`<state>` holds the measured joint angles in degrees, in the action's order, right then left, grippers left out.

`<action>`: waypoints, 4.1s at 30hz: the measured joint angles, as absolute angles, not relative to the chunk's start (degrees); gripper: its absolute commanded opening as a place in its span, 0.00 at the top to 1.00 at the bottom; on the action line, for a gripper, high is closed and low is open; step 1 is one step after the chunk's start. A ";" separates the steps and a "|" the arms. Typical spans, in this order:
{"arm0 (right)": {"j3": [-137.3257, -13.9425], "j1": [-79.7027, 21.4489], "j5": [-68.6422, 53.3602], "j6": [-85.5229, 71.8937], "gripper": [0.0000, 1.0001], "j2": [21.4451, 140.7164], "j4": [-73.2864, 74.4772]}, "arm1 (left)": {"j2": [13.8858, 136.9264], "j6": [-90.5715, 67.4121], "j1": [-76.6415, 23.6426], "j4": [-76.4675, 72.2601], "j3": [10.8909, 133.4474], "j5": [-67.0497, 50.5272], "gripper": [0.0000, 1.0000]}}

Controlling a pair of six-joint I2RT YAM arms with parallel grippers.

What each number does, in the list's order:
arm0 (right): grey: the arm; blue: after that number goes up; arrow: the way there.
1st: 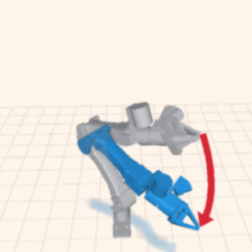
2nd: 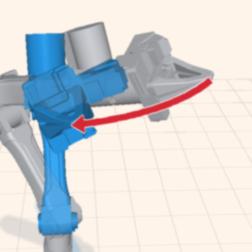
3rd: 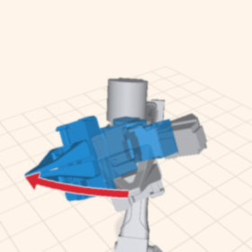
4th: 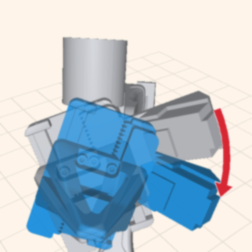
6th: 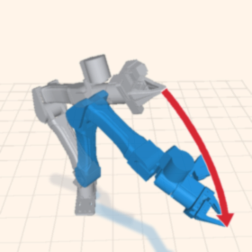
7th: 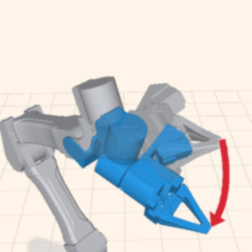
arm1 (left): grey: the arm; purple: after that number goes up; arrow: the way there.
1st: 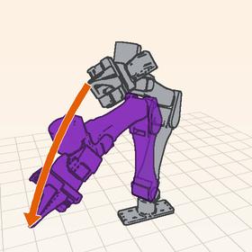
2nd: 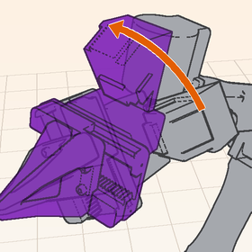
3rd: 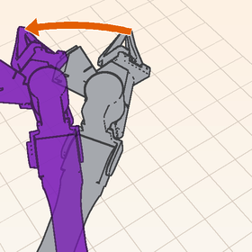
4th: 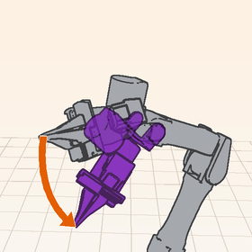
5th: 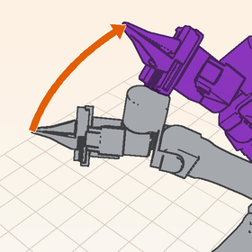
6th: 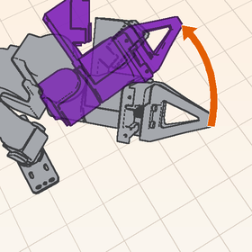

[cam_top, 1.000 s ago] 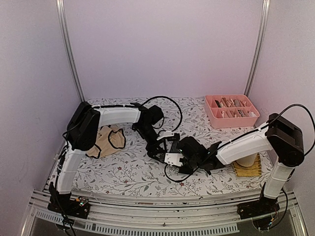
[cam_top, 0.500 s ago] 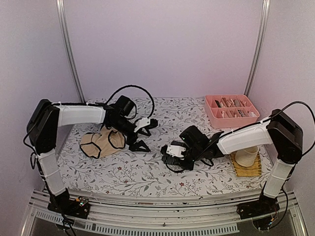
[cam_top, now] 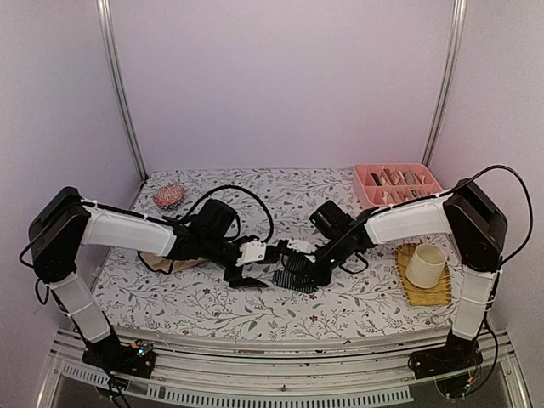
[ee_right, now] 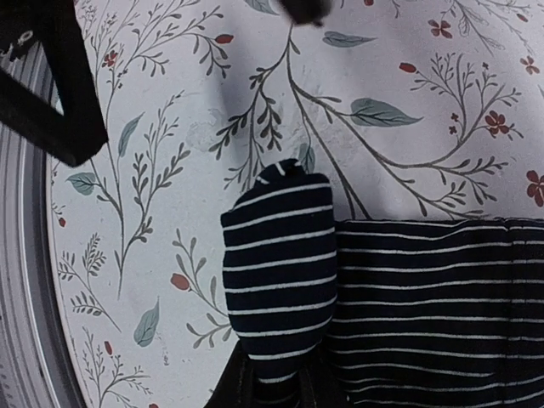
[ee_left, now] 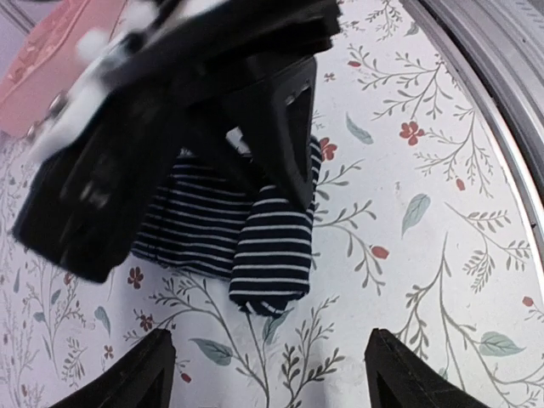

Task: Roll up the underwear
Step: Roll the underwear at the center of the board.

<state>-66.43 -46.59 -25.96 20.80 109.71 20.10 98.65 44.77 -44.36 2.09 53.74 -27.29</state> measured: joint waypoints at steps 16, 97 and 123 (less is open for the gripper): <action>-72.49 -43.44 -43.72 16.91 0.93 116.86 27.29 | 98.17 49.67 -54.37 -11.44 46.87 -15.79 0.41; -24.73 -63.09 13.17 21.65 0.51 72.73 -8.10 | 129.43 42.37 -50.52 44.21 98.04 -27.38 1.00; -46.28 -65.89 22.81 37.36 0.66 101.47 -5.74 | 137.38 41.95 -48.34 56.42 110.63 -33.45 1.00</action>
